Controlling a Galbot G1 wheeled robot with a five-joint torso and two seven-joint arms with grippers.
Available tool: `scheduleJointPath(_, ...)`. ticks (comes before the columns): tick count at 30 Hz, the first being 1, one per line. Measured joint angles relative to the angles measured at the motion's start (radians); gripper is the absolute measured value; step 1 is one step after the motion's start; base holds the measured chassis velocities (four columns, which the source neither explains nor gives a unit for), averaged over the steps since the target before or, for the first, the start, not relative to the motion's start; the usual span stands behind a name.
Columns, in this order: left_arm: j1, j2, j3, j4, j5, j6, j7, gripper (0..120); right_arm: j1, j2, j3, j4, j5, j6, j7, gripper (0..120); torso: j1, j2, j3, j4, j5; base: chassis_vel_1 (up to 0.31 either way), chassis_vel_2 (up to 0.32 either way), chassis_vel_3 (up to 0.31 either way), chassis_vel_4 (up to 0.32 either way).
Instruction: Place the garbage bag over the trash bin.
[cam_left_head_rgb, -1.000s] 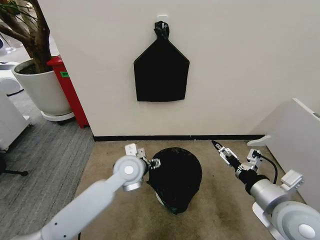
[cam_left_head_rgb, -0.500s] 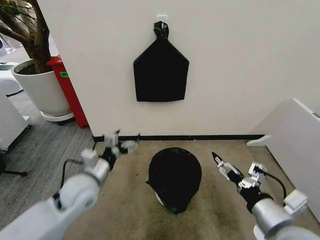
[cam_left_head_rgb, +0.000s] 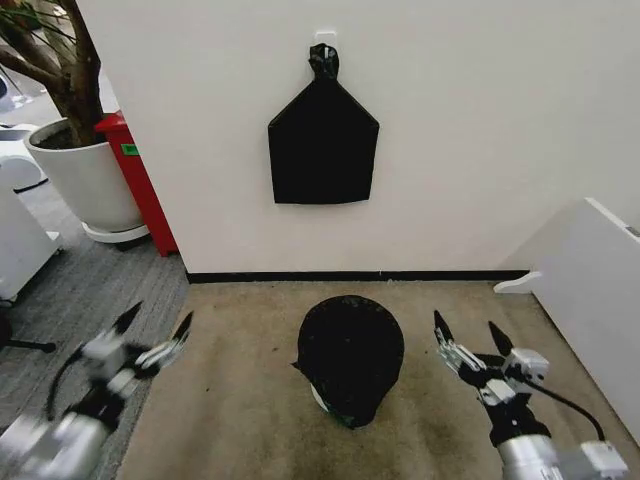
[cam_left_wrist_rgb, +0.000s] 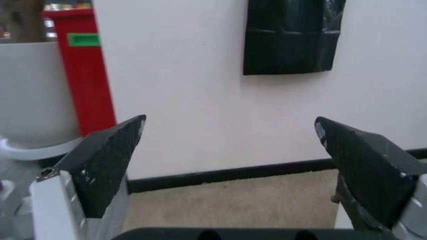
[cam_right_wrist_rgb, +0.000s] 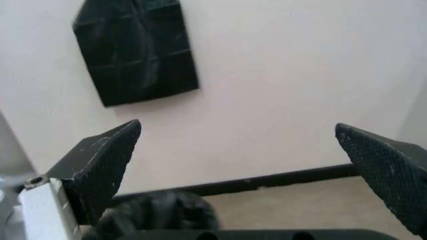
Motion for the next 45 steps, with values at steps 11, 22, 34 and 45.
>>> scheduleJointPath(11,0.065,-0.147,0.069,-0.118,0.146,0.003,-0.023,100,-0.26,0.03,0.056,-0.096,-0.004,0.312,-0.09,100,0.0,0.0,0.0,-0.0009,0.0001,0.0,0.0,0.0,0.0)
scheduleJointPath(22,0.06,-0.144,0.085,-0.122,0.152,0.013,-0.036,100,-0.263,0.028,0.047,-0.096,-0.002,0.319,-0.072,100,0.0,0.0,0.0,-0.0006,0.0,0.0,0.0,0.0,0.0)
scheduleJointPath(34,0.057,-0.142,0.086,-0.119,0.149,0.014,-0.038,100,-0.26,0.027,0.047,-0.094,0.001,0.313,-0.07,100,0.0,0.0,0.0,-0.0006,0.0,0.0,0.0,0.0,0.0)
scheduleJointPath(45,0.056,-0.141,0.087,-0.118,0.148,0.015,-0.038,100,-0.259,0.027,0.047,-0.094,0.002,0.311,-0.069,100,0.0,0.0,0.0,-0.0006,0.0,0.0,0.0,0.0,0.0)
